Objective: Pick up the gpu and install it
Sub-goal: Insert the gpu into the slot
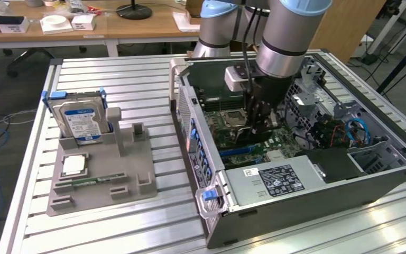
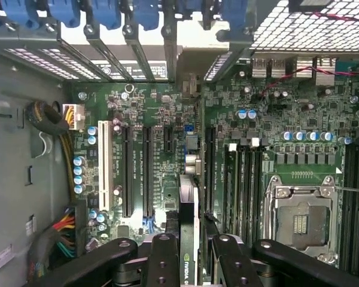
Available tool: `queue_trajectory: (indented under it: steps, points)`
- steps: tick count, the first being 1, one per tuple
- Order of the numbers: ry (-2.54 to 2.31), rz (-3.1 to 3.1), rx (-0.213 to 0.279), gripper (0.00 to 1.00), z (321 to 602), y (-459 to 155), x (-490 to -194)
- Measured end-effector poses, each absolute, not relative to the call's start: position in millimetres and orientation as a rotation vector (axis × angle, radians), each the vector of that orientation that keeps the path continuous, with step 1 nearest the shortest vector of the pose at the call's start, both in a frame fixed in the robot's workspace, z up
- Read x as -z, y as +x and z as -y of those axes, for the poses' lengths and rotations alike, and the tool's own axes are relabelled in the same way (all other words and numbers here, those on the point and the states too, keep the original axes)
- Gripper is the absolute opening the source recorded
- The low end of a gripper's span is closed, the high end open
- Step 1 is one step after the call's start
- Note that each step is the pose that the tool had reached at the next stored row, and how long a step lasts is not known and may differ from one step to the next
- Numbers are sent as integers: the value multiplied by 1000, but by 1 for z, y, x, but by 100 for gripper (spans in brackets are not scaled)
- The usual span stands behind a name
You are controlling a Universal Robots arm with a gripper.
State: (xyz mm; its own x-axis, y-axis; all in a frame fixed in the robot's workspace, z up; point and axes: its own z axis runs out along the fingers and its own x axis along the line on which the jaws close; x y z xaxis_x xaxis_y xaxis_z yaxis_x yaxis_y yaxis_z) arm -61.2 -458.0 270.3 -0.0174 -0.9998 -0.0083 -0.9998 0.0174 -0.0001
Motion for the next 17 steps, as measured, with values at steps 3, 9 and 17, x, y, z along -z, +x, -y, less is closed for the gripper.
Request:
queue_trajectory:
  steps: [3,9,17]
  points:
    - [-2198,-2236,-9,26,458,-69,-270]
    - [-2198,-2236,-8,26,458,-73,-268]
    - [-2198,-2236,-8,26,458,-74,-254]
